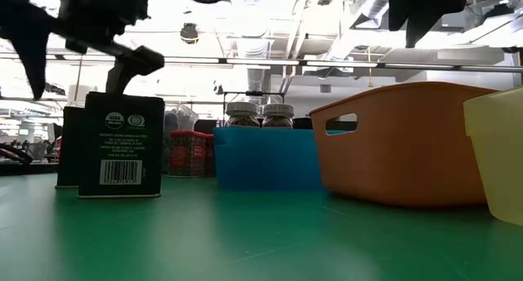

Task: Sort spices by type
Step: Put the top black seasoning can into the orange bin

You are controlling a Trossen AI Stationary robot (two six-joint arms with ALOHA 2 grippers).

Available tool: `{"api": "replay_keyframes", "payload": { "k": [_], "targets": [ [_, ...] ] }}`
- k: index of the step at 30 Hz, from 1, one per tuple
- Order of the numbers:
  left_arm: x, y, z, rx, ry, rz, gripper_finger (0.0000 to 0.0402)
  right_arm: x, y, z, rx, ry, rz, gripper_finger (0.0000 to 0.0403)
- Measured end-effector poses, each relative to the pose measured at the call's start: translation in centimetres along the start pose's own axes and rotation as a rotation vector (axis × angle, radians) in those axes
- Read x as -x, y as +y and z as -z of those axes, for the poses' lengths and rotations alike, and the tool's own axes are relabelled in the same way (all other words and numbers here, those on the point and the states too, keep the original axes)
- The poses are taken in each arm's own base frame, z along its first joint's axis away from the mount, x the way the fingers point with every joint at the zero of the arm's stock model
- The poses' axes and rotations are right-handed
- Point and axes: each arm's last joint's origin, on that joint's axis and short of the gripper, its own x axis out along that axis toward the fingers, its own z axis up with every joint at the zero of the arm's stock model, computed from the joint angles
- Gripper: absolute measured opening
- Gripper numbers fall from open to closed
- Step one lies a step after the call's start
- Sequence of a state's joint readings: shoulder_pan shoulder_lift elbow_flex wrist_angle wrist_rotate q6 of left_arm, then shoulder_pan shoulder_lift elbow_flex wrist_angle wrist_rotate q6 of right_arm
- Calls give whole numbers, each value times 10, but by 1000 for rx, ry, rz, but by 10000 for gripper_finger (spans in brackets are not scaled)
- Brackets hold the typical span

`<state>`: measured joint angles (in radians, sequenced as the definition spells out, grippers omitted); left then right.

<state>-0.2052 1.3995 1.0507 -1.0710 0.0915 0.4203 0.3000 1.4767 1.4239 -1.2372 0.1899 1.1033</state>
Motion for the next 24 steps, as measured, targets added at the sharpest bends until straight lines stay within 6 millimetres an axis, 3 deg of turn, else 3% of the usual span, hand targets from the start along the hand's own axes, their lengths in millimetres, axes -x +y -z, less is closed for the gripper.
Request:
{"api": "replay_keyframes", "payload": {
  "k": [8,24],
  "targets": [
    [-19,-4,-3,-63,-1,-71,307,0,-2,0,10,-16,25,244],
    [-23,-5,-6,-63,-43,-22,125,0,-1,0,9,-21,24,244]
  ]
}}
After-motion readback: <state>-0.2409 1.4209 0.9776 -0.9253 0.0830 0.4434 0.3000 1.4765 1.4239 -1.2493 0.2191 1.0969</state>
